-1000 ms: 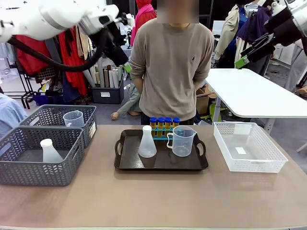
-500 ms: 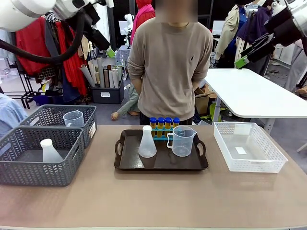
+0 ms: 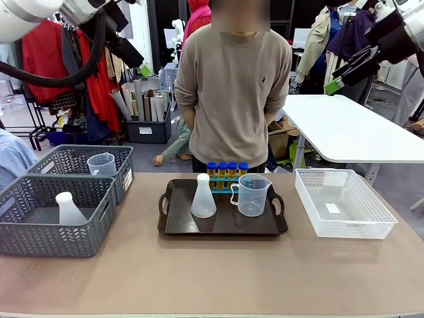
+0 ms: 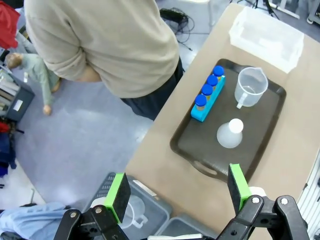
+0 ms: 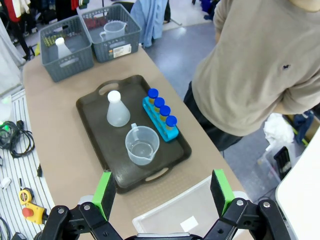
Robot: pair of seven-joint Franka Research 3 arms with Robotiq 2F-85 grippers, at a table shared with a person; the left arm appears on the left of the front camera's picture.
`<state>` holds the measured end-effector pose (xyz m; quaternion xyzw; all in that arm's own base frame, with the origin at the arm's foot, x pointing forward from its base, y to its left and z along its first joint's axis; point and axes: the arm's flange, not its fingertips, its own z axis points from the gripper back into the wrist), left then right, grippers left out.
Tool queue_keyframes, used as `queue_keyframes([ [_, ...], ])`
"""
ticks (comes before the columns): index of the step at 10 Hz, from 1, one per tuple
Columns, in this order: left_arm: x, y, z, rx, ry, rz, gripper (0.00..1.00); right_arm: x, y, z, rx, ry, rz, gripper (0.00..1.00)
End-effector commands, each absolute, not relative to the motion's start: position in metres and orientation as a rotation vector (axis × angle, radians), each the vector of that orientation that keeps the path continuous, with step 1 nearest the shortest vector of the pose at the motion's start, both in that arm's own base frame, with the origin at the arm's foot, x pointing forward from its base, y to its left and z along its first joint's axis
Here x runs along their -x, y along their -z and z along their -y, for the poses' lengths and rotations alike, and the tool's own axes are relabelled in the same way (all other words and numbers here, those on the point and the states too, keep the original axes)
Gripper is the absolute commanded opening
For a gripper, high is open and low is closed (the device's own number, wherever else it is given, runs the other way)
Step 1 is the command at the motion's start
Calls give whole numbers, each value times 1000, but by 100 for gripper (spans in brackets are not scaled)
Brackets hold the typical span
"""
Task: Prepare the laboratory tools.
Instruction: Pick up one Small flask and place it on the Handle tray.
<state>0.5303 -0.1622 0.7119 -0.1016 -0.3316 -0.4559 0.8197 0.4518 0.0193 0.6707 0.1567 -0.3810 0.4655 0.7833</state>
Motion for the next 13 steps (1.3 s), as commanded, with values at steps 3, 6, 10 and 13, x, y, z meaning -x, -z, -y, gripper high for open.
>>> queue_keyframes([
  [3, -531, -710, 165, 219, 975, 702, 100, -452, -671, -19, -356, -1009, 833, 100],
  [6, -495, -716, 128, 362, 982, 684, 100, -452, -671, -19, -356, -1009, 833, 100],
  [10, -472, -703, 93, 371, 1004, 716, 100, -452, -671, -19, -356, -1009, 833, 100],
  [13, -472, -702, 89, 343, 1006, 744, 100, -452, -671, -19, -356, -1009, 833, 100],
])
